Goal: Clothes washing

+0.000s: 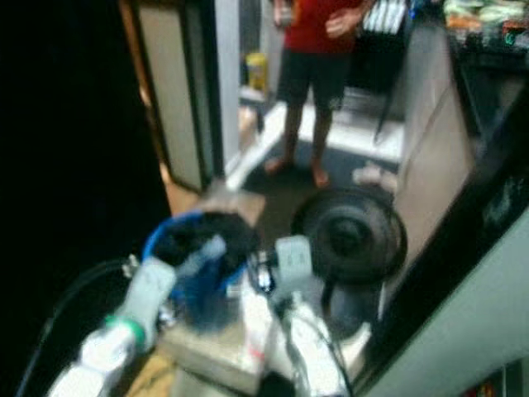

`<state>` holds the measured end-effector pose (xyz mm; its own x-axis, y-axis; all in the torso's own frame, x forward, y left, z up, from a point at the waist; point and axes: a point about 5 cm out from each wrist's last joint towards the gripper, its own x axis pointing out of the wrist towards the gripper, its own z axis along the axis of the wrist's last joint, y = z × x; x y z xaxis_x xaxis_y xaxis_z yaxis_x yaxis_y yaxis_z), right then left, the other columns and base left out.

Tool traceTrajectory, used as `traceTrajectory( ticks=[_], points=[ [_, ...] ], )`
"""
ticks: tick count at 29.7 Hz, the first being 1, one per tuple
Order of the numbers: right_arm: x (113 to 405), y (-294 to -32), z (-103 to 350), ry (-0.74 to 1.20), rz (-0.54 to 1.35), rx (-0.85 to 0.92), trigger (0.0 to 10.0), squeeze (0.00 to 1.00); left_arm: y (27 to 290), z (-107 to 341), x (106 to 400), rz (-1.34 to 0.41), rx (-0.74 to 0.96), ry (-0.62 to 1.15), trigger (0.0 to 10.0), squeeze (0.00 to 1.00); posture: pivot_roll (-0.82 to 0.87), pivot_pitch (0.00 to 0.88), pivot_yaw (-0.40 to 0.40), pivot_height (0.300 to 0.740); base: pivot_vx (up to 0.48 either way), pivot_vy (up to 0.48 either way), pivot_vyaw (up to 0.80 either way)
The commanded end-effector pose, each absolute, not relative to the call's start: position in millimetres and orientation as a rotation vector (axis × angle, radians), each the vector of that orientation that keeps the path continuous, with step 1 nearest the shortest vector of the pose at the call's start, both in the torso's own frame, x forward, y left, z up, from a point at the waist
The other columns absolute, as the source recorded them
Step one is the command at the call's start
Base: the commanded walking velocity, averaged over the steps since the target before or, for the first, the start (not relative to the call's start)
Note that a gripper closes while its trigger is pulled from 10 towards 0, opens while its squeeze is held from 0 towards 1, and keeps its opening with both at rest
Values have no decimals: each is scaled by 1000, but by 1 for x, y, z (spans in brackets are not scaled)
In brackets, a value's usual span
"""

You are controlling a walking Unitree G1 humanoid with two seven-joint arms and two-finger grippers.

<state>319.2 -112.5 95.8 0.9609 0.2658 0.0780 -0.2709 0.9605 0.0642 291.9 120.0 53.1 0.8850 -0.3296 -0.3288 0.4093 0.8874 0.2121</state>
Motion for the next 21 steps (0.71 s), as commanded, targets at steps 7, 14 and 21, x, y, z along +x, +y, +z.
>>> traceTrajectory(
  ticks=[7,14,21],
  points=[
    [321,-120,95,-72,241,74,10000,0,99,80,317,-412,274,182,10000,0,7,62,33,740,0,0,0],
    [318,-120,94,-87,236,85,10000,0,104,83,321,-393,277,159,10000,0,3,62,36,740,0,0,0],
    [318,-117,90,-75,242,90,10000,0,107,77,320,-374,286,163,10000,0,5,63,32,740,0,0,0]
  ],
)
